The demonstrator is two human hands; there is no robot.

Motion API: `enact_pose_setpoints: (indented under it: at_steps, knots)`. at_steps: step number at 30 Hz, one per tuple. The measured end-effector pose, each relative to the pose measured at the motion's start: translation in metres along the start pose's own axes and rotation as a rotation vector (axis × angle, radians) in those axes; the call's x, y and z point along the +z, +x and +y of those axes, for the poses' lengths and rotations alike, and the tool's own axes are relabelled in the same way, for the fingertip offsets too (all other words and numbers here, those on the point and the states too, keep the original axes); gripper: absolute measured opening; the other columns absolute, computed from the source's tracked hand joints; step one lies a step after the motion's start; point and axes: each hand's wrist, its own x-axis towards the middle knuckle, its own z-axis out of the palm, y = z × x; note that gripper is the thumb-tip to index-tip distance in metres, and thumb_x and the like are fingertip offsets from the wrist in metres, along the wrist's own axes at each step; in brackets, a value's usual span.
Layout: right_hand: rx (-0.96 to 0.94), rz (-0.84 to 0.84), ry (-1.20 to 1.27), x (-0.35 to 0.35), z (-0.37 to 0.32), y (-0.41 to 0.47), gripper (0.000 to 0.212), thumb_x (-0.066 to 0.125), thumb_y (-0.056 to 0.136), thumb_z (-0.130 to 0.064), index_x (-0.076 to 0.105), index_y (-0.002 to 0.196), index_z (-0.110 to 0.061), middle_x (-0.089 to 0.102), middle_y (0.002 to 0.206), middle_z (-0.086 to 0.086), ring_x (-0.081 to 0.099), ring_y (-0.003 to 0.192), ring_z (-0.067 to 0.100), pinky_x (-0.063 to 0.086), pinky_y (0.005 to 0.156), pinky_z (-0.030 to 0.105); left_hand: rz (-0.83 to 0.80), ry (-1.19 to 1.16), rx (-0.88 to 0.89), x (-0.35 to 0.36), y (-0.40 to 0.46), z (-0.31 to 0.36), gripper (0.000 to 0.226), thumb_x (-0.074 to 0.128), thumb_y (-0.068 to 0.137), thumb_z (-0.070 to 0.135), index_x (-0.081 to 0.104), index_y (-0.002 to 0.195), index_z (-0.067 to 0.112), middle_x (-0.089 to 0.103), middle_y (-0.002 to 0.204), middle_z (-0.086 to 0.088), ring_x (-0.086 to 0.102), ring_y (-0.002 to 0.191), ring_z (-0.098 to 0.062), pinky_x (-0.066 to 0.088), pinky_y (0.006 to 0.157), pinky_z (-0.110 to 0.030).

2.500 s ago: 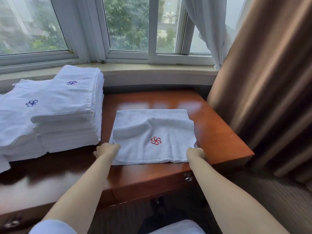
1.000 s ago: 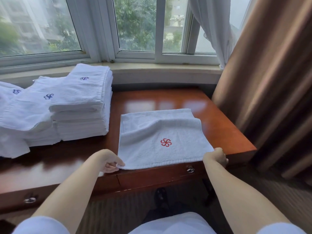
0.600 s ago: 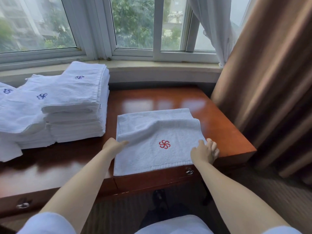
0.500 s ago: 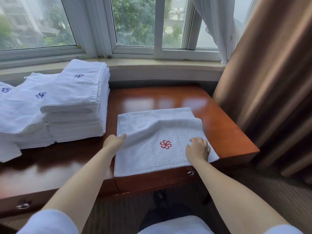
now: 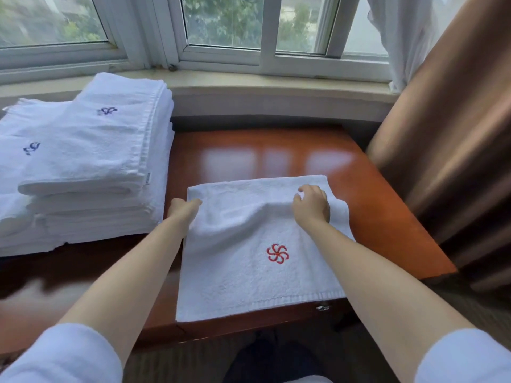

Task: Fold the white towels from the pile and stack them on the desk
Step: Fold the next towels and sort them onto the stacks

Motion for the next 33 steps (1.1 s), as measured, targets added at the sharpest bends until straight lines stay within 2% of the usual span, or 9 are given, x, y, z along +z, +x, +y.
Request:
enact_pose_setpoints:
  at_steps: [5,8,11,16,20,22,24,29,33]
  knots:
    - [0.269,-0.060,-0.080,-0.004,0.013,0.047,0.038,0.044,0.093,-0.015,0.053,0.129,-0.013,0.047,0.135,0.013,0.037,0.128,0.030,0.032,0.103,0.035,0.046,0.017,0.055,0.012,0.024,0.016,0.053,0.061,0.090,0.015,0.042,0.138,0.007,0.050,0.132,-0.016,0.053,0.114,-0.032,0.044,0.095,-0.040]
    - [0.465,-0.061,-0.101,-0.003,0.022,0.069,0.041,0.046,0.089,-0.016,0.049,0.129,-0.013,0.048,0.134,0.012,0.037,0.128,0.029,0.029,0.105,0.037,0.113,0.070,0.094,0.015,0.037,0.021,0.045,0.055,0.087,0.004,0.049,0.131,-0.004,0.054,0.126,-0.025,0.056,0.099,-0.029,0.047,0.093,-0.044]
    - [0.578,-0.050,-0.135,0.002,0.030,0.087,0.034,0.048,0.089,-0.017,0.058,0.121,-0.011,0.056,0.127,0.013,0.042,0.124,0.029,0.027,0.103,0.036,0.205,0.077,0.098,0.016,0.046,0.026,0.040,0.052,0.085,0.003,0.058,0.124,-0.003,0.058,0.126,-0.025,0.059,0.111,-0.034,0.045,0.099,-0.044]
    - [0.569,0.031,-0.095,0.010,0.038,0.103,0.027,0.045,0.095,-0.028,0.066,0.097,-0.012,0.066,0.109,0.013,0.049,0.116,0.030,0.027,0.094,0.037,0.284,0.015,0.159,0.016,0.053,0.032,0.027,0.057,0.090,0.007,0.059,0.116,0.008,0.062,0.106,-0.005,0.056,0.094,-0.022,0.041,0.082,-0.026]
    - [0.514,0.057,0.039,0.009,0.035,0.114,0.027,0.043,0.094,-0.028,0.066,0.101,-0.016,0.065,0.105,0.010,0.051,0.110,0.031,0.033,0.097,0.035,0.308,-0.024,0.244,0.017,0.057,0.035,0.025,0.056,0.091,0.007,0.055,0.116,0.011,0.056,0.093,-0.001,0.052,0.085,-0.016,0.039,0.079,-0.026]
    - [0.493,0.054,0.275,0.012,0.038,0.118,0.012,0.045,0.089,-0.020,0.055,0.096,-0.021,0.061,0.095,0.005,0.054,0.089,0.028,0.043,0.082,0.030,0.311,-0.021,0.258,0.017,0.059,0.036,0.022,0.055,0.092,0.007,0.056,0.113,0.012,0.054,0.094,-0.002,0.051,0.085,-0.017,0.040,0.079,-0.027]
    - [0.471,0.095,0.450,0.013,0.040,0.119,0.014,0.044,0.084,-0.014,0.046,0.094,-0.023,0.053,0.086,-0.005,0.050,0.074,0.021,0.039,0.066,0.026,0.303,-0.024,0.249,0.016,0.062,0.035,0.020,0.054,0.093,0.006,0.057,0.111,0.013,0.053,0.096,-0.003,0.051,0.087,-0.018,0.042,0.079,-0.028]
    - [0.421,0.193,0.573,0.018,0.040,0.127,0.031,0.044,0.081,-0.004,0.048,0.102,-0.027,0.055,0.099,-0.009,0.054,0.086,0.016,0.045,0.077,0.027,0.351,-0.036,0.183,0.015,0.069,0.038,0.013,0.050,0.092,0.003,0.055,0.094,0.015,0.054,0.089,-0.002,0.049,0.084,-0.019,0.039,0.066,-0.024]
    - [0.451,0.208,0.614,0.026,0.045,0.134,0.032,0.047,0.081,-0.005,0.051,0.106,-0.025,0.059,0.107,-0.003,0.058,0.088,0.019,0.050,0.081,0.030,0.383,-0.077,0.137,0.017,0.072,0.040,0.009,0.053,0.091,0.005,0.054,0.092,0.013,0.055,0.093,-0.005,0.051,0.086,-0.021,0.038,0.073,-0.025]
